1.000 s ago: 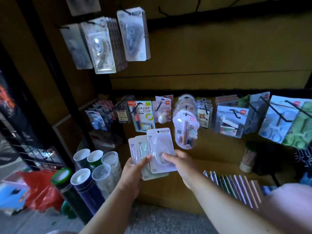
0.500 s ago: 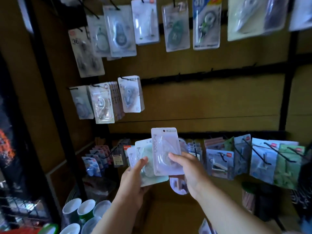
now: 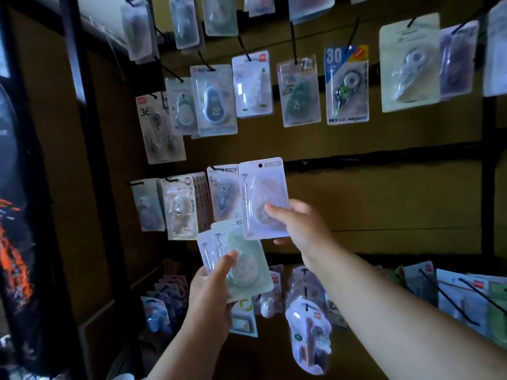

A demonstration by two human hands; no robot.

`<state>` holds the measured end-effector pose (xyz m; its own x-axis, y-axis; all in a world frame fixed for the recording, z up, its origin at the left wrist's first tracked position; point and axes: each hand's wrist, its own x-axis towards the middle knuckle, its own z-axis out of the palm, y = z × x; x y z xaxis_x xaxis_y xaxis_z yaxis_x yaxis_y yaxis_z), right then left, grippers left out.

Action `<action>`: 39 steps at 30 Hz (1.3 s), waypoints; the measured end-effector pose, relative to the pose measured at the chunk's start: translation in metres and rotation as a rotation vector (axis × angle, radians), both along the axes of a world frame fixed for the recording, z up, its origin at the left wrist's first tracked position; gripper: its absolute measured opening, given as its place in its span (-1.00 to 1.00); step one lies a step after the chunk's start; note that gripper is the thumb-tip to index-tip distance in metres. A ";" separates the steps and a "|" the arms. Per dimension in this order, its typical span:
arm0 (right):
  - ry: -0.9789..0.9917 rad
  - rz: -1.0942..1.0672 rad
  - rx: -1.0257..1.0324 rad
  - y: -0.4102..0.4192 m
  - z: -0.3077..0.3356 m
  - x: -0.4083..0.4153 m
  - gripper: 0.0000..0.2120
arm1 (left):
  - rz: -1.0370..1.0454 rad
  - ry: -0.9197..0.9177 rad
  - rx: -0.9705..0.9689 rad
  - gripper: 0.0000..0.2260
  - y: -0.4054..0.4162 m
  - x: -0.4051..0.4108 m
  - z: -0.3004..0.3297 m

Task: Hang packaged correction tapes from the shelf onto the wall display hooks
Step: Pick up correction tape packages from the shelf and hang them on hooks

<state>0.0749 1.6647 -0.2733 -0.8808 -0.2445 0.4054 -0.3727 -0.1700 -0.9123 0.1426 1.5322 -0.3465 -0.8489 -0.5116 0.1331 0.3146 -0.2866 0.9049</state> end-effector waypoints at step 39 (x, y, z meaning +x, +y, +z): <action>-0.227 0.019 0.280 -0.009 -0.071 -0.017 -0.17 | -0.005 -0.008 -0.087 -0.66 -0.010 -0.029 -0.030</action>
<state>0.0577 1.6559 -0.3446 -0.9350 -0.3354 0.1154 -0.1549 0.0933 -0.9835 0.1138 1.5218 -0.3769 -0.8528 -0.4940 0.1697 0.3056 -0.2083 0.9291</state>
